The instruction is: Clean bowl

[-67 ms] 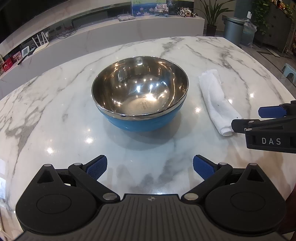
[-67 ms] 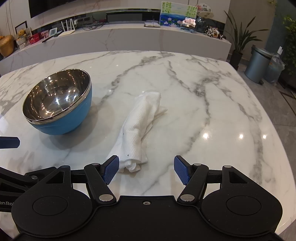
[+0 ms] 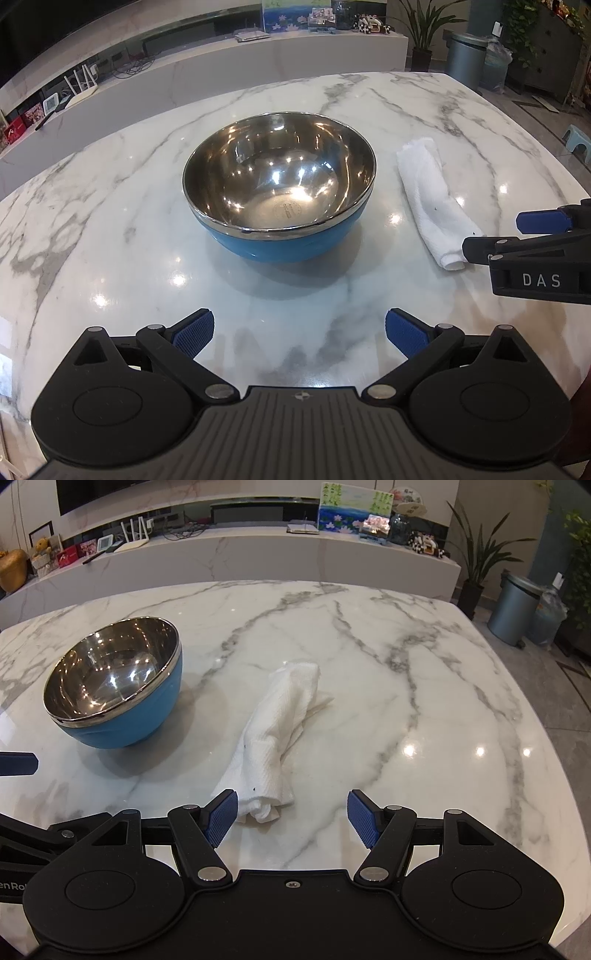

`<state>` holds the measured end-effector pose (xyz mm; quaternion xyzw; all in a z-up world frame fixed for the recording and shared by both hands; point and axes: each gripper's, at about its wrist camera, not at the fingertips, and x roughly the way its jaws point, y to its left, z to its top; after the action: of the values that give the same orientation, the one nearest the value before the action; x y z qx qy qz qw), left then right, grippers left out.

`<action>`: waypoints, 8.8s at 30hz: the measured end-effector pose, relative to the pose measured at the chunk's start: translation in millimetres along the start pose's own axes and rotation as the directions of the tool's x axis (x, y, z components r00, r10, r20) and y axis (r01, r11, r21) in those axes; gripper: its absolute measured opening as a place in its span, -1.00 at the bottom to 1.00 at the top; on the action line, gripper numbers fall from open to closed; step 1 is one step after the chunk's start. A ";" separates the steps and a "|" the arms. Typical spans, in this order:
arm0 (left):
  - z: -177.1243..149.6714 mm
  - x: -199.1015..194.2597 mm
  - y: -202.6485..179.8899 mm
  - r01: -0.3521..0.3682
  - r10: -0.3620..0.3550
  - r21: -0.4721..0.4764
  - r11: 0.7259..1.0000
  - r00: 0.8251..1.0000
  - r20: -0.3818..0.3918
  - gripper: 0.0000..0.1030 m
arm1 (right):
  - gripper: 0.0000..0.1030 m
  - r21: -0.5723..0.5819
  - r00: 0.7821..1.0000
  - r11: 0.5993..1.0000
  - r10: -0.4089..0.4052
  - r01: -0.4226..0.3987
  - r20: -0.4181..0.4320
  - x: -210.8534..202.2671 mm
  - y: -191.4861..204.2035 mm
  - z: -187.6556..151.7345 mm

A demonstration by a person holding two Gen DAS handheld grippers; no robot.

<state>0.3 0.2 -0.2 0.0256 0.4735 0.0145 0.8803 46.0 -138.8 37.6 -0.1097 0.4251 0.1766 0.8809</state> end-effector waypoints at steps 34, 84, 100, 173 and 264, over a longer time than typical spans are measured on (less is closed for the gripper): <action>-8.7 -1.5 11.0 0.013 -0.013 -0.035 0.999 1.000 -0.006 0.85 | 0.23 0.017 1.000 1.000 0.011 -0.012 0.014 -3.3 -0.7 1.9; -1.7 1.6 16.6 0.009 -0.011 -0.066 0.998 1.000 -0.024 0.85 | 0.23 -0.004 1.000 1.000 0.012 -0.012 0.011 -3.2 0.7 0.8; 0.9 -4.6 15.7 0.030 -0.030 -0.066 0.997 1.000 -0.001 0.85 | 0.23 -0.006 1.000 1.000 0.008 -0.007 0.017 -3.0 1.9 1.0; 64.7 29.3 88.0 0.148 -0.156 -0.226 0.963 0.987 -0.021 -0.38 | -0.73 -0.172 0.993 0.979 0.114 -0.111 0.010 24.7 33.2 49.0; 51.2 27.8 57.0 0.142 -0.146 -0.109 0.984 0.989 -0.023 -0.67 | -0.74 -0.334 0.980 0.926 0.196 -0.178 0.019 30.6 78.3 39.7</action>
<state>58.3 56.9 8.2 -0.0561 0.4860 -0.0236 0.8718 60.2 -46.9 34.6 -0.2104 0.3748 0.3313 0.8399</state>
